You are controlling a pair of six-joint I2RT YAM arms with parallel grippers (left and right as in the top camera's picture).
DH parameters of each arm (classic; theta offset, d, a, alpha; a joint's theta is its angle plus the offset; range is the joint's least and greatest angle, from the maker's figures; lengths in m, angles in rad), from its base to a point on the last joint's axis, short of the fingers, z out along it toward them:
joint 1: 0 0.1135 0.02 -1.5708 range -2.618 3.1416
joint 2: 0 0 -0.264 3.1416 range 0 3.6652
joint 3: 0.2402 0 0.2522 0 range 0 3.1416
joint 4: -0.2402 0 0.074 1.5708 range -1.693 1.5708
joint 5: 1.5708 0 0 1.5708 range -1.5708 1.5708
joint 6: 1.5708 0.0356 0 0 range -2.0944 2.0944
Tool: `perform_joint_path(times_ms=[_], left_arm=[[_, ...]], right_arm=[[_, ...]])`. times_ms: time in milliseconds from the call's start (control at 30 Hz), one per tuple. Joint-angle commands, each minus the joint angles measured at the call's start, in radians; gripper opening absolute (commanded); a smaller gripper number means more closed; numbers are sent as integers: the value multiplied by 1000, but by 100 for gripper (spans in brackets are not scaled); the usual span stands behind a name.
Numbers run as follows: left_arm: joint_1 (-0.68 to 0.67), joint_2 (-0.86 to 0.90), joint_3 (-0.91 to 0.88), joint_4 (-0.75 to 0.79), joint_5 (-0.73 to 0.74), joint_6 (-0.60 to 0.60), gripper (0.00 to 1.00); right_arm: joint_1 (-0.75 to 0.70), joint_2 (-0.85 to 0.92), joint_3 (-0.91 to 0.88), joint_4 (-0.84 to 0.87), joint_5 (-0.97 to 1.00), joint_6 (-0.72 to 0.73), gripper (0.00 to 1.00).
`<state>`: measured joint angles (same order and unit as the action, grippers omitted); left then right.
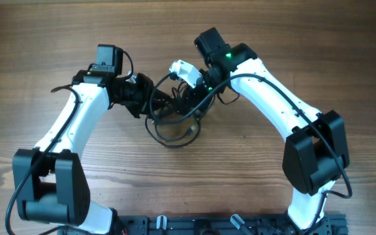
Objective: Untangle cables
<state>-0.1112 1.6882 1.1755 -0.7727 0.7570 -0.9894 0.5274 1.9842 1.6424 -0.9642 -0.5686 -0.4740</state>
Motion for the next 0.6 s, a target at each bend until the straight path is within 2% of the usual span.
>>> perform_joint_path(times_ms=[0, 100, 167, 267, 367, 400, 433, 500, 567], left_arm=[[-12, -18, 1, -5, -117, -120, 27], [-62, -18, 1, -2, -174, -140, 32], [-95, -18, 1, 0, -222, -207, 41], [-136, -18, 1, 75, -235, -233, 40], [-164, -18, 1, 98, -285, -311, 45], [-173, -18, 1, 110, -293, -311, 45], [-177, -18, 1, 112, -303, -312, 45], [-177, -18, 1, 111, -330, -314, 45], [-177, -18, 1, 111, -342, -314, 45]], right_arm=[[-1, -44, 14, 18, -40, 76, 4], [-1, -44, 14, 25, -43, 84, 4], [-1, -44, 14, 23, -62, 84, 4], [3, -44, 14, 18, -63, 84, 4], [3, -44, 14, 5, -63, 85, 4], [3, -44, 14, -6, -62, 85, 10], [3, -44, 14, -13, -61, 85, 32], [3, -44, 14, -16, -50, 109, 61], [3, -44, 14, -6, -2, 178, 65]])
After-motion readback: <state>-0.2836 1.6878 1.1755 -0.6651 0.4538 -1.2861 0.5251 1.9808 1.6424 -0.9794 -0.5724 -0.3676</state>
